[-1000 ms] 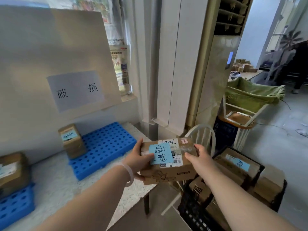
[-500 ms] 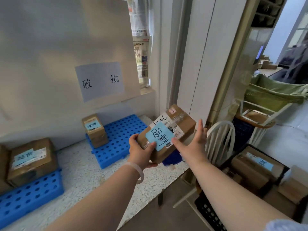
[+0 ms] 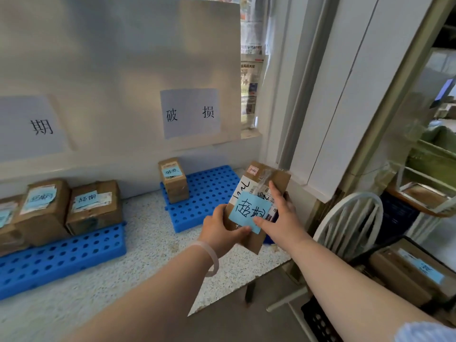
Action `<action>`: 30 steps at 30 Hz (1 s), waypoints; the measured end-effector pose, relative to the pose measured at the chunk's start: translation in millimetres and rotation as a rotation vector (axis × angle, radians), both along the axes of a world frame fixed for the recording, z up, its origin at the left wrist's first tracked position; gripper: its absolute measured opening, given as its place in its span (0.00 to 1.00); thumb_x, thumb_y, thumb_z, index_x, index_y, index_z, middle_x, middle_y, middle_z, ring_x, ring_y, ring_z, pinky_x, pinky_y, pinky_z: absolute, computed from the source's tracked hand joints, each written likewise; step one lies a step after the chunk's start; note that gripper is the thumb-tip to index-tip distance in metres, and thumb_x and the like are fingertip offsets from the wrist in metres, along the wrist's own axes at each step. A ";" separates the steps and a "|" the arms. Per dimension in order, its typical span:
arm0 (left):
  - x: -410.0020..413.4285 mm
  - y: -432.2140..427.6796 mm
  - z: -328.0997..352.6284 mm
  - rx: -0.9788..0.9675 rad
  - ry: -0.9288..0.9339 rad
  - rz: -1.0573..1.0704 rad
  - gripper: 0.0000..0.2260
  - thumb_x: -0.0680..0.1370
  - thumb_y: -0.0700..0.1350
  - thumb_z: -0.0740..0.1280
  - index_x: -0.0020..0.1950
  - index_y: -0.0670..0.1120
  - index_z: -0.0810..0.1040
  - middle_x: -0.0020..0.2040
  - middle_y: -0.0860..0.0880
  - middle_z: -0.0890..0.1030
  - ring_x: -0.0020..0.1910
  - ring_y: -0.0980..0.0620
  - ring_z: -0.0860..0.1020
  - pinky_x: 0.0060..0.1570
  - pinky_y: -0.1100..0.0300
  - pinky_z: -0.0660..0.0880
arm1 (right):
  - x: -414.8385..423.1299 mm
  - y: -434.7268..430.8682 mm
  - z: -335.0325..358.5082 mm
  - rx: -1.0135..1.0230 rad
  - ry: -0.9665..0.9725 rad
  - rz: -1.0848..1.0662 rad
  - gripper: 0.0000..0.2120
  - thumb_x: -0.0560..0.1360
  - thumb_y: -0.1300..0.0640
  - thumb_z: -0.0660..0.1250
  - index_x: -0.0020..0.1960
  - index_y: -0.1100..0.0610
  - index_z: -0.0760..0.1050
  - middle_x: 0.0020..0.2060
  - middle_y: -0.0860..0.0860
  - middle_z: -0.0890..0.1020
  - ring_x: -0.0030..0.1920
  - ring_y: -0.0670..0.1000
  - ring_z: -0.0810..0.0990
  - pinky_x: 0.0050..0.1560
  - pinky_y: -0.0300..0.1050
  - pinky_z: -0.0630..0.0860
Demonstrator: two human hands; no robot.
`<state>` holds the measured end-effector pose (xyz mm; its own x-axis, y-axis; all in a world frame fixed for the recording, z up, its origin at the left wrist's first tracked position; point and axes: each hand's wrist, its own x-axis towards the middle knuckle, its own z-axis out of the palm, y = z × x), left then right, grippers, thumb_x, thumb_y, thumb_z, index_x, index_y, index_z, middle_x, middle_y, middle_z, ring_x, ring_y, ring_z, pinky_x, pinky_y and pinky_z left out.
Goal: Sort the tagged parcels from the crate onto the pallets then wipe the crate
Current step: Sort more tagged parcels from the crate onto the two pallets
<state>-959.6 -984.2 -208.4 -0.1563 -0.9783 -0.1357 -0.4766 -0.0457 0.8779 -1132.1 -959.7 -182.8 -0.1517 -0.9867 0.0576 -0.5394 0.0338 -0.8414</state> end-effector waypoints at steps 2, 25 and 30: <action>3.5 8.7 -1.0 -0.016 -0.019 0.009 0.36 0.68 0.56 0.78 0.70 0.52 0.64 0.63 0.51 0.73 0.57 0.53 0.76 0.57 0.50 0.79 | 0.6 3.0 -0.2 0.006 0.004 0.067 0.45 0.74 0.59 0.73 0.75 0.31 0.47 0.73 0.50 0.58 0.63 0.47 0.68 0.53 0.43 0.77; 134.0 76.2 -17.8 -0.011 -0.156 0.151 0.54 0.66 0.53 0.80 0.78 0.66 0.44 0.64 0.56 0.70 0.59 0.57 0.74 0.56 0.62 0.76 | 127.3 17.0 -23.4 0.088 0.175 0.632 0.43 0.73 0.53 0.73 0.76 0.33 0.51 0.74 0.46 0.57 0.70 0.47 0.64 0.70 0.47 0.69; 213.8 67.7 -16.6 0.042 -0.129 0.174 0.57 0.62 0.55 0.81 0.76 0.70 0.42 0.67 0.54 0.69 0.62 0.52 0.75 0.56 0.51 0.80 | 206.2 0.6 -20.4 0.097 0.203 0.667 0.43 0.74 0.53 0.73 0.77 0.34 0.50 0.74 0.46 0.57 0.66 0.44 0.64 0.67 0.41 0.68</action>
